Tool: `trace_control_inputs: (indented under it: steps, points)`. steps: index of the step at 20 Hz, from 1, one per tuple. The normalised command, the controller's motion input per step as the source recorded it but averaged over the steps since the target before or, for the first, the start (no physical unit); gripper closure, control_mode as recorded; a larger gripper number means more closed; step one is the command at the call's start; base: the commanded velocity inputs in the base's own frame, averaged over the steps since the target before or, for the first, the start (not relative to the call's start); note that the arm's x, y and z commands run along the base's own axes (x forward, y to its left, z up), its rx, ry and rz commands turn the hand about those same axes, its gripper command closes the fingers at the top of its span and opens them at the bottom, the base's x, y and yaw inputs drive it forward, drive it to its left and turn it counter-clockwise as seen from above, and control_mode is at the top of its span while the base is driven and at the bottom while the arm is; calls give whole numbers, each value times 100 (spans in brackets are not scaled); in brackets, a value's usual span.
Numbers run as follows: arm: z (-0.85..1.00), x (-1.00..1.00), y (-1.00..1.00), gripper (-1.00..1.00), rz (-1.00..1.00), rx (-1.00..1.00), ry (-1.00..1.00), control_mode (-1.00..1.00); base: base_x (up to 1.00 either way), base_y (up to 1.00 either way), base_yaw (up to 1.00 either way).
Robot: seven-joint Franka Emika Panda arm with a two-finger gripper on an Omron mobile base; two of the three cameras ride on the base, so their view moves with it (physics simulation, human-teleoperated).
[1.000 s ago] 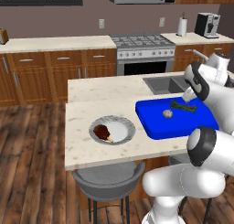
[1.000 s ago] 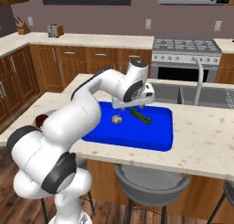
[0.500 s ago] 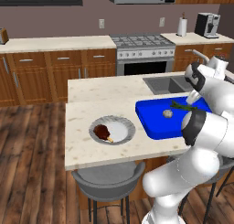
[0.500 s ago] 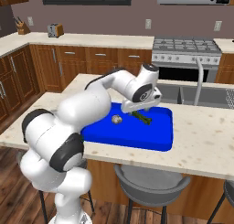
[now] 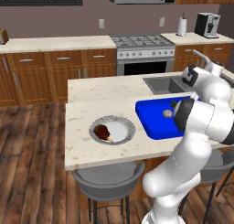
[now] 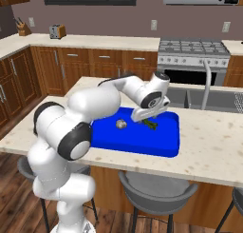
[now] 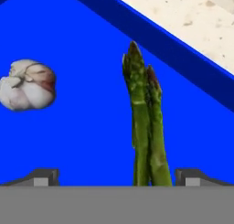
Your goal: Create a steak meal by picking up the steak and asparagus from the tray and placing them on the plate. Leave the garlic on the tray.
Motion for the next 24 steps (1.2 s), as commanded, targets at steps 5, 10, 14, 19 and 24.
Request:
trace_control_inputs:
  steps: [5,10,14,19,24]
  points:
    - [-30,26,-1,-100,9,0,0,-100,0,0,0]
    - [-26,24,0,-100,9,0,0,-100,0,0,0]
    - [-24,18,-3,-100,9,0,0,-100,0,0,0]
    - [-27,11,-2,-100,9,0,0,-100,0,0,0]
    - [-40,0,0,100,9,0,0,-100,0,0,0]
